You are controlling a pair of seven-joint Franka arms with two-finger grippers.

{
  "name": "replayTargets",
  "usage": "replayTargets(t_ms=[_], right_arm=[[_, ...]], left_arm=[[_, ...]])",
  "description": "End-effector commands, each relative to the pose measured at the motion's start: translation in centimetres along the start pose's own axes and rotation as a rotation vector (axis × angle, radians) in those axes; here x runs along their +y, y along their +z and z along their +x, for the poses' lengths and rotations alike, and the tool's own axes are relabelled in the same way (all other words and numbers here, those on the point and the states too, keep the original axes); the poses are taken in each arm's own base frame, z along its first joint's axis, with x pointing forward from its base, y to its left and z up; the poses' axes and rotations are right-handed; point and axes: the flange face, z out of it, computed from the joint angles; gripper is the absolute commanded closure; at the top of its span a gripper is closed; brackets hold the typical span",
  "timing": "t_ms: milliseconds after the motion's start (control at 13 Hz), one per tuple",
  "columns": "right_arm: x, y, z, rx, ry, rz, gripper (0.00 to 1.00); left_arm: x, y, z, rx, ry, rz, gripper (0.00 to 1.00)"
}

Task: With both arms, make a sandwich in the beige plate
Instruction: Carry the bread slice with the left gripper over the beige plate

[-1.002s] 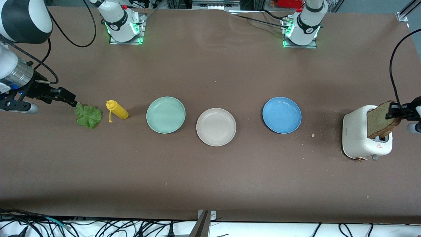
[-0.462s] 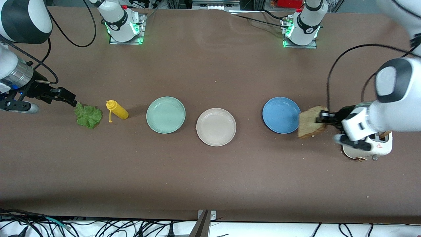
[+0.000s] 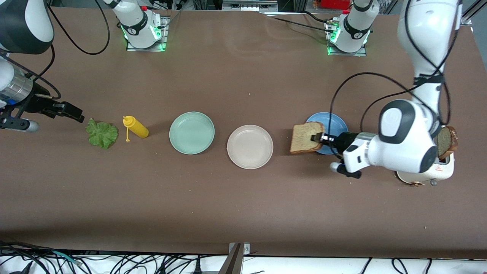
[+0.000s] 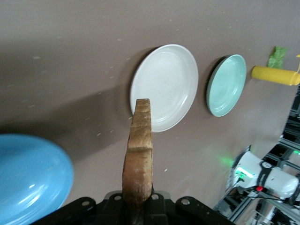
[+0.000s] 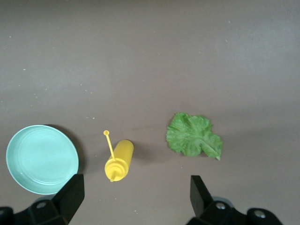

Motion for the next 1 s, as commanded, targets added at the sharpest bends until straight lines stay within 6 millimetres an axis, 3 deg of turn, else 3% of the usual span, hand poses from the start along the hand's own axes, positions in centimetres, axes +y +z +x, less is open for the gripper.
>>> replayTargets(t_ms=[0,231,308,540,694,771,925], right_arm=[[1.6,0.5,0.2,-0.031,0.009,-0.002,0.0],[2.9,1.6,0.1,-0.065,0.018,-0.008,0.0],[3.6,2.1,0.1,-0.075,0.019,-0.009,0.0],[6.8,4.0,0.3,-0.112,-0.035,-0.012,0.0],[7.6,5.2,0.1,-0.135,-0.056,-0.01,0.0],[7.7,6.1,-0.1,-0.149,-0.055,-0.011,0.0],[7.8,7.2,-0.5,-0.166,-0.086,-0.007,0.0]], left_arm=[[2.9,4.3,2.4,0.038,0.039,-0.036,1.0],[4.5,11.0,4.5,0.094,0.023,-0.085,1.0],[4.8,12.4,4.8,0.11,0.011,-0.108,1.0],[5.3,14.7,5.3,0.124,-0.016,-0.164,1.0],[4.8,15.5,5.5,0.119,-0.028,-0.18,1.0],[4.4,16.0,5.3,0.112,-0.017,-0.177,0.92],[3.1,17.3,5.5,0.107,0.04,-0.184,0.19]])
